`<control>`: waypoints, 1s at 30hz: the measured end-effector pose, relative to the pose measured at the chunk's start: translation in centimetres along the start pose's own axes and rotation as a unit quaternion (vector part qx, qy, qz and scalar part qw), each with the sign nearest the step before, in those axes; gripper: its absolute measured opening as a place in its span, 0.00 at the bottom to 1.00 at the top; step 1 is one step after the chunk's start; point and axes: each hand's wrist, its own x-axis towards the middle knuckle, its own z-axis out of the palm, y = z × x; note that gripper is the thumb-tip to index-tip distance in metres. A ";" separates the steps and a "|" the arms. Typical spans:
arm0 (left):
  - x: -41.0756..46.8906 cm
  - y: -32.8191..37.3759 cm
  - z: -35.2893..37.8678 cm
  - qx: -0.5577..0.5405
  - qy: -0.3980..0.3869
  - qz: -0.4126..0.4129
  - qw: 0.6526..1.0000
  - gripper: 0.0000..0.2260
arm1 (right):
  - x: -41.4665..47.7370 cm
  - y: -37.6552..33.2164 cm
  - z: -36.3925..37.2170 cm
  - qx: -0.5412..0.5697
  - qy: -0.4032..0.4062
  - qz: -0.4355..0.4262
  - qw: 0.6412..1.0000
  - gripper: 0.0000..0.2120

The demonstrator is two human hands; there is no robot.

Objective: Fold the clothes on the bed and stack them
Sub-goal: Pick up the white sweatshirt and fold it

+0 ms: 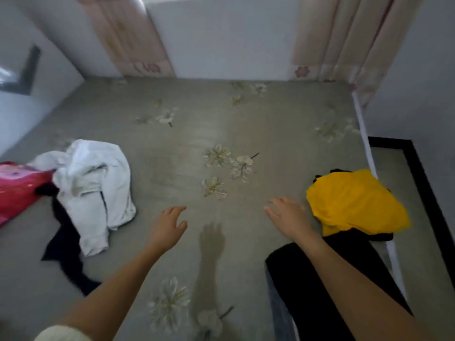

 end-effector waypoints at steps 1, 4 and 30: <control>-2.0 -2.3 -1.5 -0.016 0.022 -0.020 0.999 0.20 | -0.5 -2.4 0.1 -0.009 -0.009 -0.021 1.000 0.19; -8.0 -9.1 -6.7 -0.036 0.096 -0.075 0.992 0.20 | -1.6 -10.6 -0.1 -0.043 -0.018 -0.089 0.995 0.20; -50.2 -51.0 -28.2 -0.068 0.426 -0.292 0.854 0.20 | -20.7 -70.6 14.6 -0.087 -0.025 -0.442 0.892 0.20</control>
